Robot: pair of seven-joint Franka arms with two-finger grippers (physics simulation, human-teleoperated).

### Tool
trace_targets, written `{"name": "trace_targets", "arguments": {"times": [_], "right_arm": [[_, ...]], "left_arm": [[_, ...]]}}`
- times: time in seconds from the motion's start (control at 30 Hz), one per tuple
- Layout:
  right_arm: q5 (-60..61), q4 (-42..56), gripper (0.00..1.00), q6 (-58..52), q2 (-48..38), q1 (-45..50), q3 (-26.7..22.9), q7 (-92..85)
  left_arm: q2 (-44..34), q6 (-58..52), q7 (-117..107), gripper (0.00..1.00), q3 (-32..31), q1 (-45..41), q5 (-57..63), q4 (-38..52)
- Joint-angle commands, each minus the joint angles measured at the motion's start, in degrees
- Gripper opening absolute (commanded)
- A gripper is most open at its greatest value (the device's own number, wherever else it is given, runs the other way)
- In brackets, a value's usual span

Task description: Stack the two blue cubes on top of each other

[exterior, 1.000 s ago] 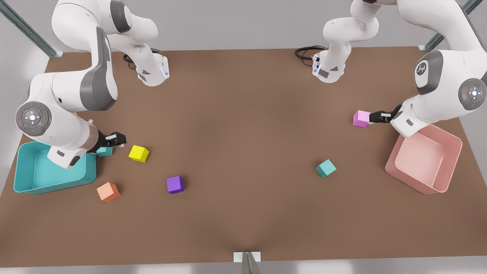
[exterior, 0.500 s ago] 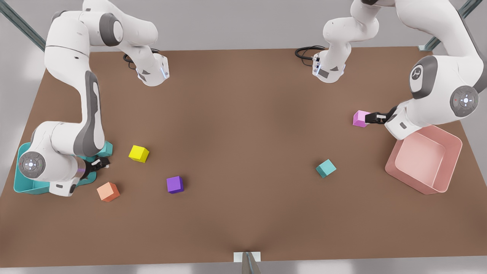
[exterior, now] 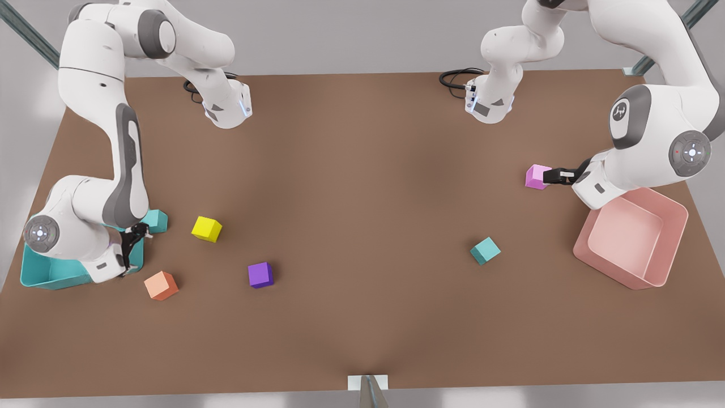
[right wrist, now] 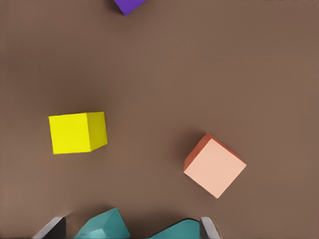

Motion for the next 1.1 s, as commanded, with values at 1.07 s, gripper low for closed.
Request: {"name": "trace_targets", "arguments": {"times": [1.07], "right_arm": [[3.51,-33.27,1.0,29.14,-9.34,-2.2,-4.84,-35.47]], "left_arm": [[1.41,-0.28,-0.43,1.0,-0.03,0.0,-0.23,0.02]]}}
